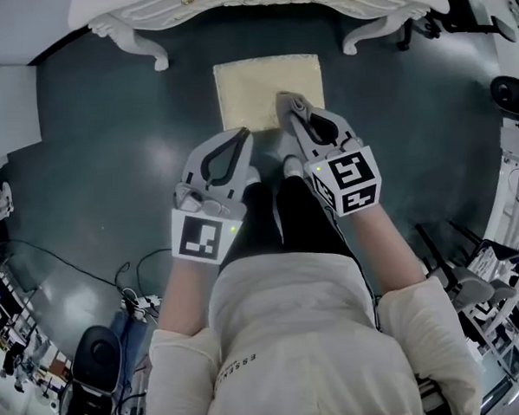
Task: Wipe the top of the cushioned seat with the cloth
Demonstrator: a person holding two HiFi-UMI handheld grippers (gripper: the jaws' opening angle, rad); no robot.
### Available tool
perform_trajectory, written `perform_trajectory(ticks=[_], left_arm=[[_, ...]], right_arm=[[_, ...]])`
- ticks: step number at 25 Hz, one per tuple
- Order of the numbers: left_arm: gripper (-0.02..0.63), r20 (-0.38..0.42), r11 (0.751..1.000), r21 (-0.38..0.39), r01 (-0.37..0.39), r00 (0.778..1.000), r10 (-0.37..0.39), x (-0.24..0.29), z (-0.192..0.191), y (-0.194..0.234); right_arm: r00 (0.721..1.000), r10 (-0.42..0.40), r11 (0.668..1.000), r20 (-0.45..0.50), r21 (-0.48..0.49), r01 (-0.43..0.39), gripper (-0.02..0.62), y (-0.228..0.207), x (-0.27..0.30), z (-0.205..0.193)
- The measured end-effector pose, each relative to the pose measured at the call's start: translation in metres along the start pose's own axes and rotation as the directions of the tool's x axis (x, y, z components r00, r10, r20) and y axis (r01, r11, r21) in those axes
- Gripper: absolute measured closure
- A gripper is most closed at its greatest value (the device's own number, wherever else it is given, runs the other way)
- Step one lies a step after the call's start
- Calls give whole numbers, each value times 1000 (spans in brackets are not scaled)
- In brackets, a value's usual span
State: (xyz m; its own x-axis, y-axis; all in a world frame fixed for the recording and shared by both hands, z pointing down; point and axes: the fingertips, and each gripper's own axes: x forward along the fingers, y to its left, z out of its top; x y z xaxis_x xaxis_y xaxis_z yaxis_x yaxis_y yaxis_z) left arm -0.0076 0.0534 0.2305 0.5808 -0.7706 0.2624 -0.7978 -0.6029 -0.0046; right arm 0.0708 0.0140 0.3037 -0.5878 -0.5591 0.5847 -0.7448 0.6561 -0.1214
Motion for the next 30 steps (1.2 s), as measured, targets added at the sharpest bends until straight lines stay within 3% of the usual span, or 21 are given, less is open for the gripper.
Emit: perform_trajectory(ticks=[5,12,18,24,30], left_arm=[[603,62,998,59,-17,998,14,-28,61,1],[603,126,995,89,-49,991,37,-52,130,-7],[603,149,991,43,-124,982,116,-58,168,-4],[603,184,986,69,-149,974,134,-63,197,-6],[603,220,979,76,-188,961,167,-65,210,1]], right_arm=[[995,-20,999,100,-23,23,565,13,-44,55],[967,-20,998,254,-55,35,565,24,-109,113],[948,-32,998,317,-35,46,565,20,-151,137],[890,-11,997,457,-61,44,565,10,-182,174],[881,-24,993,473,-93,77,565,2,-188,188]])
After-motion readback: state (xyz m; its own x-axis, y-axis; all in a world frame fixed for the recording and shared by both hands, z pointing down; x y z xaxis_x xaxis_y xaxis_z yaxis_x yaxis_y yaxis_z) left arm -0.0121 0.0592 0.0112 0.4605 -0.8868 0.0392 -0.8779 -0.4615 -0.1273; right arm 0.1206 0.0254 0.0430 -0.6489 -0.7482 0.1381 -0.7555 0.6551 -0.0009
